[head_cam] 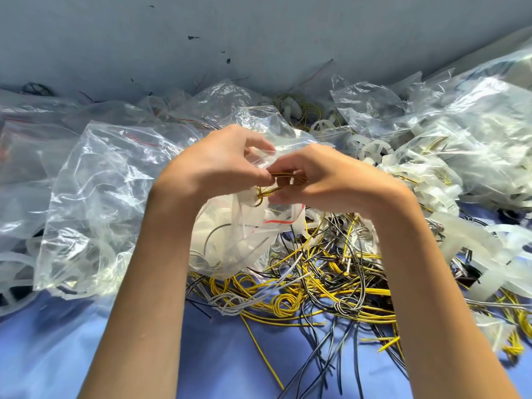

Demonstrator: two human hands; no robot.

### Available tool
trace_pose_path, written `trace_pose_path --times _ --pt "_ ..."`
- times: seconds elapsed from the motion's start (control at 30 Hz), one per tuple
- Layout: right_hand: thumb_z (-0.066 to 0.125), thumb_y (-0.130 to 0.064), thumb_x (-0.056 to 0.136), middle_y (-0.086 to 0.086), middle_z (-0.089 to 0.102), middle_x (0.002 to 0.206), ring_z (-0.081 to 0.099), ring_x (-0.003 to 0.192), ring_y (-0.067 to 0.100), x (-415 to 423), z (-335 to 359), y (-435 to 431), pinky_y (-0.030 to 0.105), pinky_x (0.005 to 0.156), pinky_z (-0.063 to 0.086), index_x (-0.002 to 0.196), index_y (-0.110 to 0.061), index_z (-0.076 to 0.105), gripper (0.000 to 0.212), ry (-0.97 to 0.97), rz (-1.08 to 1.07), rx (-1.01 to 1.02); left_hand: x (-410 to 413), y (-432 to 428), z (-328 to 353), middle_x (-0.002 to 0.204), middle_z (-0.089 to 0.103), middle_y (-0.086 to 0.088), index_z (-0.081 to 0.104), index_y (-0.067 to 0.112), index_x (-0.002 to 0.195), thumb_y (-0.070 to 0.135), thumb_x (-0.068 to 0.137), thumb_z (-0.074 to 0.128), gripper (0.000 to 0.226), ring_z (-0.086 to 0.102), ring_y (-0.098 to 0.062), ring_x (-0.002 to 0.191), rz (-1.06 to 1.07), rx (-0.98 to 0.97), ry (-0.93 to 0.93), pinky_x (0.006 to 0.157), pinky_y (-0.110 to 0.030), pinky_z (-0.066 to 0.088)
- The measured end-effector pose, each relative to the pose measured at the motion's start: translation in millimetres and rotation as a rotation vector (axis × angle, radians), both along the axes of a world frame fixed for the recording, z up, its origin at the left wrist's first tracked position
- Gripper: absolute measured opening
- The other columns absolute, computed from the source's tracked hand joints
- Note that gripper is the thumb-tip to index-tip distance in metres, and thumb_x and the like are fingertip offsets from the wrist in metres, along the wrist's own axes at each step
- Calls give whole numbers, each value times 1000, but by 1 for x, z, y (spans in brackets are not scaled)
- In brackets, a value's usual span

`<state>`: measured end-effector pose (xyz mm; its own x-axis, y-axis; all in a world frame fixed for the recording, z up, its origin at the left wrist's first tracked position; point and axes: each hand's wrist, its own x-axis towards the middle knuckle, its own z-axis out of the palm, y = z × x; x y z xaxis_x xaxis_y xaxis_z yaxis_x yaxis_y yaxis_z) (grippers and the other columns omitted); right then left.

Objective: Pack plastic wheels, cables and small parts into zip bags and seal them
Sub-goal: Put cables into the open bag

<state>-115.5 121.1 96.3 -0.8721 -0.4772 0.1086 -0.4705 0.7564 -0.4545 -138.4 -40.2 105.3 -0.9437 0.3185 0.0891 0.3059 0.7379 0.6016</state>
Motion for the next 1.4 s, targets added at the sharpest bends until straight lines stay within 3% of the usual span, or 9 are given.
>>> trace_pose_path --times 0.2,0.33,0.5,0.63,0.77,0.87,1.1,1.33,1.4 --pt "71 -24 81 -6 70 84 59 72 6 1 -2 -1 24 68 45 108 -26 69 27 -3 -43 -22 0 2 -1 82 70 7 74 27 87 16 71 72 19 61 -7 77 99 -72 111 49 -7 38" --pt "70 -24 84 -4 72 75 61 51 -7 -1 -1 6 9 44 42 109 -29 70 26 21 -105 -61 -2 2 -5 81 70 -1 74 26 84 10 71 66 22 63 -20 83 209 -111 141 64 -22 45" --pt "62 -30 91 -17 71 78 60 54 -12 2 4 18 3 59 44 116 -41 65 28 51 -155 -16 -2 -2 -7 84 70 -3 73 26 81 7 71 64 23 62 -24 87 253 -146 126 67 -26 43" --pt "65 -40 86 -33 54 49 47 58 -28 8 11 17 -5 56 34 120 -45 61 35 68 -140 105 -3 -1 -7 81 68 -2 70 27 77 8 72 65 20 61 -24 84 260 -168 122 65 -26 40" --pt "67 -33 86 -24 61 66 47 55 -26 10 13 16 -3 54 32 115 -44 65 31 104 -154 159 -3 -2 -9 80 67 3 68 30 80 9 72 67 22 61 -18 80 215 -187 101 63 -24 39" --pt "68 -32 86 -20 70 73 54 58 -17 9 12 13 9 58 43 110 -41 68 26 110 -158 146 -2 -4 -5 70 60 12 68 32 85 14 73 73 22 53 -2 66 125 -178 71 53 -21 37" --pt "65 -18 89 -18 65 64 52 39 -4 1 1 9 7 40 36 109 -25 72 22 34 -55 -173 3 -1 6 63 66 9 72 25 81 25 85 65 8 54 4 45 58 116 105 50 -12 40" --pt "59 -2 91 0 64 64 55 47 -2 0 2 -5 8 49 45 93 -6 72 14 -190 8 -658 2 6 7 70 66 5 71 24 78 25 83 66 7 55 -5 55 153 299 206 65 -21 45" --pt "57 0 90 0 62 62 55 48 -3 0 1 -11 10 52 46 89 -1 72 14 -178 -5 -623 2 4 8 68 65 5 70 24 77 23 83 67 6 53 -3 54 153 322 228 63 -19 42"
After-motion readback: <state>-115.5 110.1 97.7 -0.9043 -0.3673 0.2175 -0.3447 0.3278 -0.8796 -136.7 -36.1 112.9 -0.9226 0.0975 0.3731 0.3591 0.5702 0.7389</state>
